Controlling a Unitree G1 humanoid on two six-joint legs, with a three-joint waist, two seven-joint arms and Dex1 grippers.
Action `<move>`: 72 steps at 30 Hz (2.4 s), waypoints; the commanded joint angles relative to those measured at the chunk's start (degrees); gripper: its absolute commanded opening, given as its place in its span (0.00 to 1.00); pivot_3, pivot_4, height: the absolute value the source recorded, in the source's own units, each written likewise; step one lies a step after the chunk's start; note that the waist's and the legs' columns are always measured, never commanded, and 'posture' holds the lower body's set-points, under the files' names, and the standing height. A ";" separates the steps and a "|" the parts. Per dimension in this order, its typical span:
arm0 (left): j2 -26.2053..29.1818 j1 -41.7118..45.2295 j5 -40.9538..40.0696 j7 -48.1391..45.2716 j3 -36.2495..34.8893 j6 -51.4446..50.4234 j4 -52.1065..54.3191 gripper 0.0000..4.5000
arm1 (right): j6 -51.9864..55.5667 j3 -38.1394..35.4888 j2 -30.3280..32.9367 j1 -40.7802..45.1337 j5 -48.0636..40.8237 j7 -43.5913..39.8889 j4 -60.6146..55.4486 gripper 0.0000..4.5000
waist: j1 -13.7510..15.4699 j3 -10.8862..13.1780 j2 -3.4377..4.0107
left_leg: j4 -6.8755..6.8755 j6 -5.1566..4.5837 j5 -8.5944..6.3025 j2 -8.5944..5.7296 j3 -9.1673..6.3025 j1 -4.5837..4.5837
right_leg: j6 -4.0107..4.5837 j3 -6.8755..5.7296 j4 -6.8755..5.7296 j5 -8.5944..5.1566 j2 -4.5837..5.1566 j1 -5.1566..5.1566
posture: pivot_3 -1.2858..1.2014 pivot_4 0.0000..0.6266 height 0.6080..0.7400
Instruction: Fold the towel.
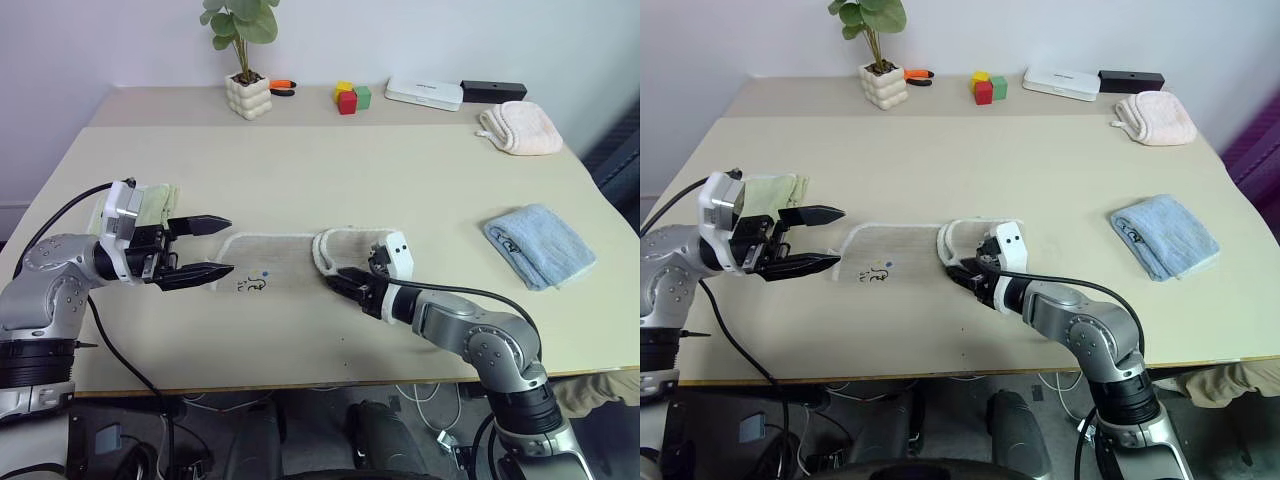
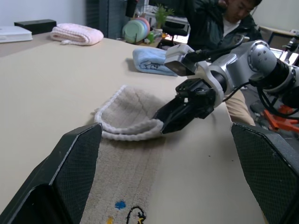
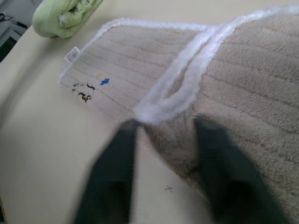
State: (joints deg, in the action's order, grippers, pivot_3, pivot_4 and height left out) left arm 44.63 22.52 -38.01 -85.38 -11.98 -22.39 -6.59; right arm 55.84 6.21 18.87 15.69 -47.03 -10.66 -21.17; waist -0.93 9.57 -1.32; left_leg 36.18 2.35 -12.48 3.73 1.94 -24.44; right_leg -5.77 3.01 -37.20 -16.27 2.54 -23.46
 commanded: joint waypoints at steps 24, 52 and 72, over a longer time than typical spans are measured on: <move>-0.85 1.14 -0.48 0.25 0.05 0.54 0.39 1.00 | -33.34 -5.92 -4.24 1.94 20.73 -7.20 11.38 0.01 | -0.19 0.02 0.03 | -0.06 0.00 0.00 0.00 0.02 -0.01 | -0.16 -0.01 -0.04 0.08 -0.03 -0.06 | 0.52 0.24 1.00; -0.48 -7.03 -11.58 14.61 -4.66 -18.61 13.43 1.00 | -42.05 3.14 -8.54 2.56 36.59 -12.75 11.99 0.01 | -0.05 0.03 0.03 | -0.03 0.01 0.00 0.02 -0.09 0.08 | -0.04 -0.06 -0.24 0.02 -0.05 -0.02 | 0.52 0.24 1.00; 1.33 -18.53 -14.48 50.50 -9.44 -45.03 28.56 1.00 | -50.34 11.37 -10.43 -1.79 43.56 -17.12 23.07 0.01 | -0.95 0.02 0.01 | -0.05 0.06 0.02 -0.01 -0.06 0.09 | 0.01 -0.04 -0.15 0.00 0.05 0.00 | 0.52 0.24 1.00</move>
State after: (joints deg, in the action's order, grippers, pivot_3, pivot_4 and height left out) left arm 46.72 3.01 -49.87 -38.41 -19.54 -64.06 19.49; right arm 6.74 16.75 8.62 13.07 -4.18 -27.22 1.82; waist -1.88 9.59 -1.31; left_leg 36.13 2.41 -12.47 3.72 1.88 -24.34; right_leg -5.77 2.97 -37.36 -16.26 2.59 -23.46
